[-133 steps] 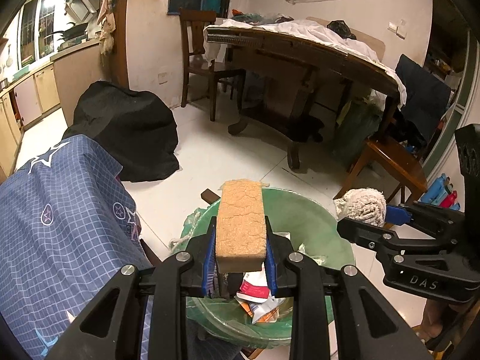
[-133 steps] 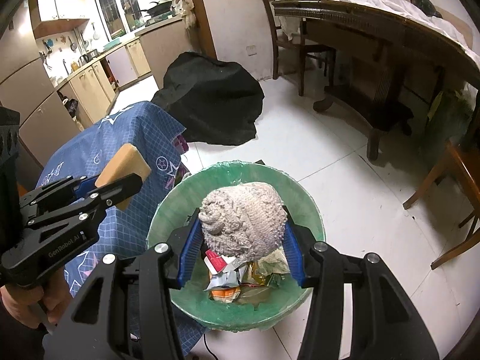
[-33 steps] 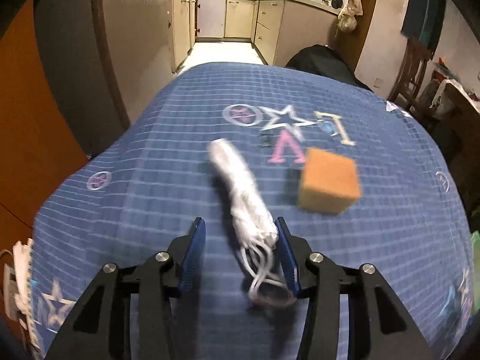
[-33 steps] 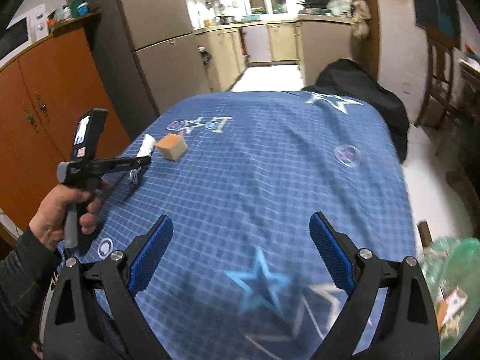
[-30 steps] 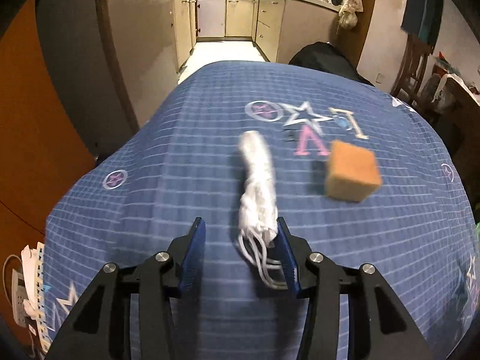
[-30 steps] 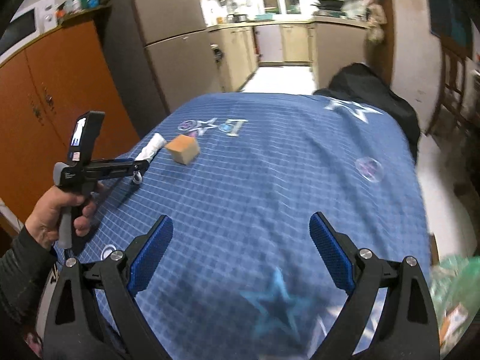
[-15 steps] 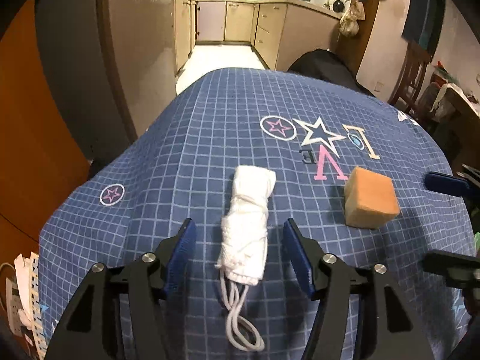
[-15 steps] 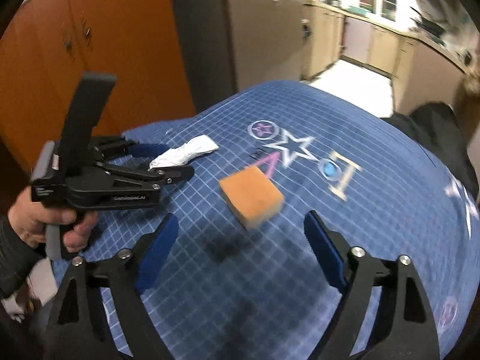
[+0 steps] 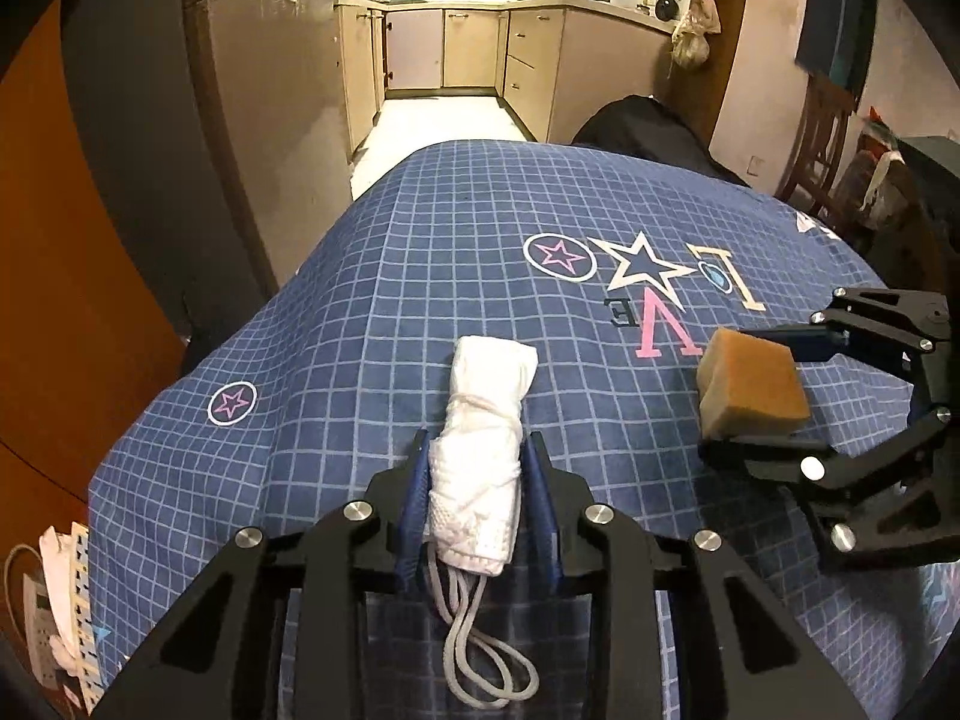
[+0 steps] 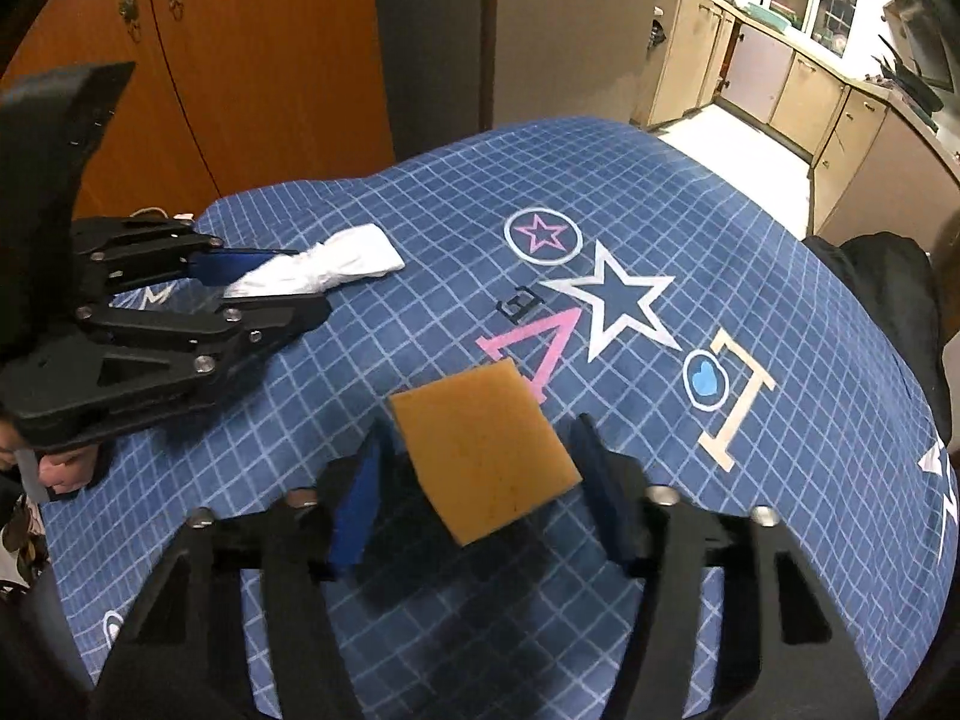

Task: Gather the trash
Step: 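Grasp the white cloth with the left tool while the right tool grasps the orange sponge, then lift the white cloth and orange sponge and carry them over the green bin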

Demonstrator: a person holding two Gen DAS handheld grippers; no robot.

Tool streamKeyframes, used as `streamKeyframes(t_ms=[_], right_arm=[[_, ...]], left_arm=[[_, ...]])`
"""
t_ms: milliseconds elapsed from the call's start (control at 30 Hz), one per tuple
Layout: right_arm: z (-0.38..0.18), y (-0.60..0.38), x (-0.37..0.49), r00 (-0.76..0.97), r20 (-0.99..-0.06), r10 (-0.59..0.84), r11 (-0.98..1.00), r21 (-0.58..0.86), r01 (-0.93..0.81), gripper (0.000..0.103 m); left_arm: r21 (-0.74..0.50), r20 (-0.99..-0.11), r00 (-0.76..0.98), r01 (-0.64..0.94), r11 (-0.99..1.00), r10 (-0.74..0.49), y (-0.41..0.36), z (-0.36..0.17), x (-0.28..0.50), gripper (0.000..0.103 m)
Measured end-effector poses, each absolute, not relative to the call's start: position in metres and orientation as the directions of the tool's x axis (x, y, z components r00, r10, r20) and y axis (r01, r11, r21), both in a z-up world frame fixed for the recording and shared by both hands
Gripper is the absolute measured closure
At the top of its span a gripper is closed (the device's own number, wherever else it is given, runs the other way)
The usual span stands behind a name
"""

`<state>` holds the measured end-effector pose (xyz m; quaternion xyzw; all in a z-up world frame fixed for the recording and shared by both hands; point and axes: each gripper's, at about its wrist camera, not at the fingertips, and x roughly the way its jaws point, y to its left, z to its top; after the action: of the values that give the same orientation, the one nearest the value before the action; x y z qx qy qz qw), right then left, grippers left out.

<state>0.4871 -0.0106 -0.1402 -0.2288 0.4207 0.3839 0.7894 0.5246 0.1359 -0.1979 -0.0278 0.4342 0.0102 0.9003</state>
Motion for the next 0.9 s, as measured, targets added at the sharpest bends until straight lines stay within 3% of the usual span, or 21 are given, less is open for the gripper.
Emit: streamKeyframes(t_ms=[233,467,900], right_arm=[[-0.130,-0.039,0.467,0.450,-0.779,0.437,0.690,-0.031,-0.723,0.060],[-0.091,-0.107,0.419,0.613,-0.688,0.388,0.842,-0.006,-0.539,0.060],[-0.030,-0.249,0.316,0.809,-0.545,0.219,0.972,0.049,-0.231,0.060]], left_arm=[[-0.061,-0.767,0.642,-0.066,0.996,-0.004,0.131,-0.199,0.518,0.075],[-0.053,-0.713,0.701,-0.029,0.998,-0.017,0.095,-0.177,0.491,0.076],[-0.109,-0.547,0.812,0.172,0.979,-0.204,-0.044,-0.091,0.404,0.076]])
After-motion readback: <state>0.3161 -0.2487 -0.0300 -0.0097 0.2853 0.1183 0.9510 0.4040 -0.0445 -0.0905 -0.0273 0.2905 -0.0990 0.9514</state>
